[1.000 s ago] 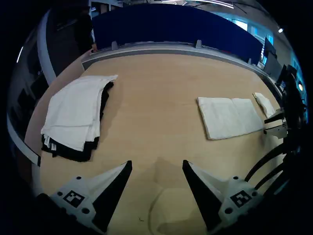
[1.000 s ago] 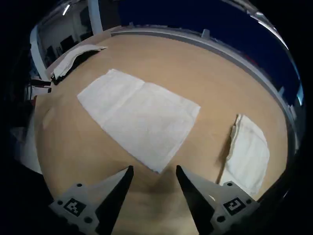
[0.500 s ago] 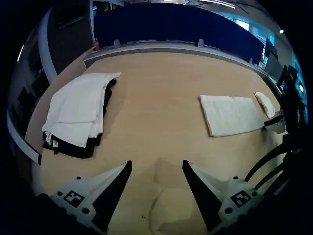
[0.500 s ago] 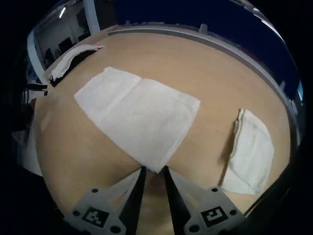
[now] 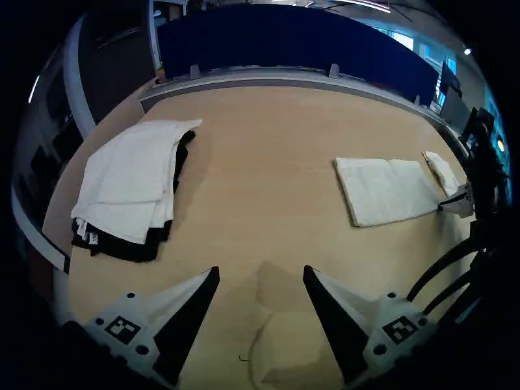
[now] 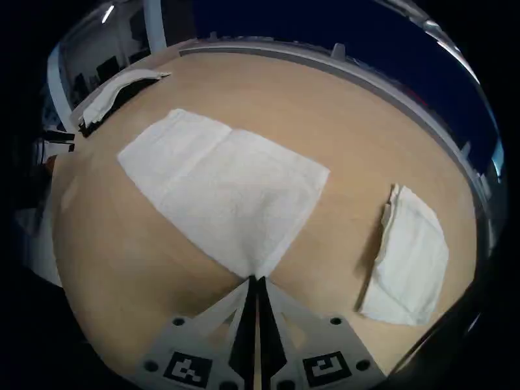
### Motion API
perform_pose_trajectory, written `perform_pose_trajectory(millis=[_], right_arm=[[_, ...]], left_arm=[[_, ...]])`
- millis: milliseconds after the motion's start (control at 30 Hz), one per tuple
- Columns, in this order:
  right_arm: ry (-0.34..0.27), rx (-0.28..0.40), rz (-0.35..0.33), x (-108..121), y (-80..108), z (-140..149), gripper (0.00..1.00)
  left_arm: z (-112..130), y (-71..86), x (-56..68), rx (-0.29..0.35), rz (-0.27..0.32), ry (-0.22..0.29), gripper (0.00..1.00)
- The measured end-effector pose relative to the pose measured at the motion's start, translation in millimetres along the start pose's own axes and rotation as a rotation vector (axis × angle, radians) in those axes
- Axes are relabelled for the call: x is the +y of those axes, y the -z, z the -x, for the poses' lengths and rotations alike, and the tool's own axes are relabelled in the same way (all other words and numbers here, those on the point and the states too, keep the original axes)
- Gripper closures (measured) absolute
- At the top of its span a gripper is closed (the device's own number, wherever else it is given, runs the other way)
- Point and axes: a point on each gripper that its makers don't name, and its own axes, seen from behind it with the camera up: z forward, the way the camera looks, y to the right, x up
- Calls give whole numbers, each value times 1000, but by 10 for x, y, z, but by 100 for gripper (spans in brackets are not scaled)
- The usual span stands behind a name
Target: Fold towel
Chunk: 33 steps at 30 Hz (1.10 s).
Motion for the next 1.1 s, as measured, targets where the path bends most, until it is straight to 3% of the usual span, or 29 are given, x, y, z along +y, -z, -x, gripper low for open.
perform_pose_trajectory(millis=[300, 567, 800, 1100], right_arm=[[-6, 20, -3, -15, 50, -64, 98], [8, 98, -1, -22, 240, -431, 98], [82, 167, -10, -124, 423, -908, 99], [159, 185, -34, -299, 424, -1211, 99]], left_arm=[[5, -11, -7, 0, -1, -5, 4], [-9, 4, -18, 2, -1, -6, 4], [-25, 37, -39, 7, -2, -9, 4], [5, 81, -57, 10, -1, 1, 4]])
